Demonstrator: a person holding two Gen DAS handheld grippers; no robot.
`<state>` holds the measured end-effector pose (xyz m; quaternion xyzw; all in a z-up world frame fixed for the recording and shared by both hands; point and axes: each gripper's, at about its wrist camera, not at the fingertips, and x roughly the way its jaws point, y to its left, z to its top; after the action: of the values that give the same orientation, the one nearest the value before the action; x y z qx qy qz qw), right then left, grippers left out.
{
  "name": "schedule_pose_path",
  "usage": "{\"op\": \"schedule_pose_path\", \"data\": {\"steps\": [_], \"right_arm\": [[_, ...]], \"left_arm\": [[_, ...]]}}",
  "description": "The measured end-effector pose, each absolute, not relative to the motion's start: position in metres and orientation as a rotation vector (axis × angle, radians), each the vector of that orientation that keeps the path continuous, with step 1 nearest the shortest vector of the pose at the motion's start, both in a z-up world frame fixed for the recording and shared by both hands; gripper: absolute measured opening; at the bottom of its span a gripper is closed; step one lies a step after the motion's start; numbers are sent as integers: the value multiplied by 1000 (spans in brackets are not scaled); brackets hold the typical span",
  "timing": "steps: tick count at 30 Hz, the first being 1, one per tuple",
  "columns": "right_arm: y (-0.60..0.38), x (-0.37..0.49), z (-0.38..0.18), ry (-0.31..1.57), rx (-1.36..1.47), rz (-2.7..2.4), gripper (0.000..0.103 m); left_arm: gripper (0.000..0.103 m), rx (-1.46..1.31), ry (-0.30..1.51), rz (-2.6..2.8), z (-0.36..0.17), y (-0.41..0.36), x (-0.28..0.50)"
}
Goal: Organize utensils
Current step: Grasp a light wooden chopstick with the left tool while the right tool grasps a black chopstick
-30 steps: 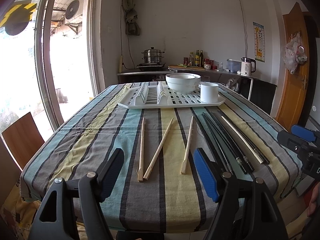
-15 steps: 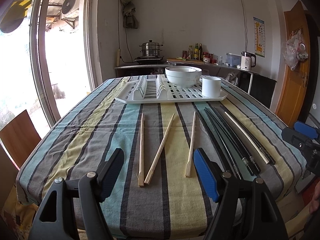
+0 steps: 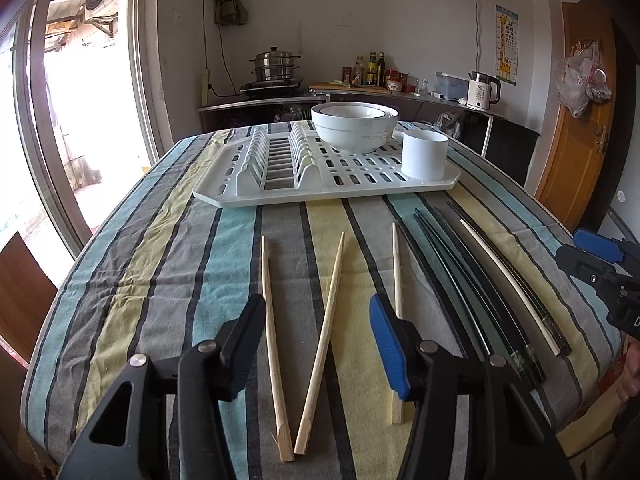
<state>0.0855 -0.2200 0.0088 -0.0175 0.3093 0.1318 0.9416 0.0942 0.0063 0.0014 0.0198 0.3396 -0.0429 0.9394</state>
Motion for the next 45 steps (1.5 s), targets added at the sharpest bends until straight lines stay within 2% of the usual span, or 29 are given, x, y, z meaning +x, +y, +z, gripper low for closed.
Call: {"op": "schedule_pose_path", "data": {"steps": [8,13,18,34,40,42,43,45], "right_arm": [[-199,138,-5,763,-54,316,28],[-187,170,-13,835,-56,331,20],[-180,194,-18,892,-61,340,17],[-172,234,-30,995,-81,321,16],[-168,238,-30,995,-101,303,7],[-169,238,-30,998,-92,307,7],[-169,238,-30,999,-88,311,7],[-170,236,-28,996,-77,323,6]], "left_arm": [[39,76,782,-102,-9,1,135],[34,78,839,-129,-13,-2,155],[30,80,891,-142,-17,-4,169],[25,143,989,-175,-24,-19,204],[25,178,996,-195,-24,-23,211],[25,183,1002,-196,-23,-24,212],[25,186,1004,-198,-23,-25,213],[14,182,1004,-205,-23,-25,213]]}}
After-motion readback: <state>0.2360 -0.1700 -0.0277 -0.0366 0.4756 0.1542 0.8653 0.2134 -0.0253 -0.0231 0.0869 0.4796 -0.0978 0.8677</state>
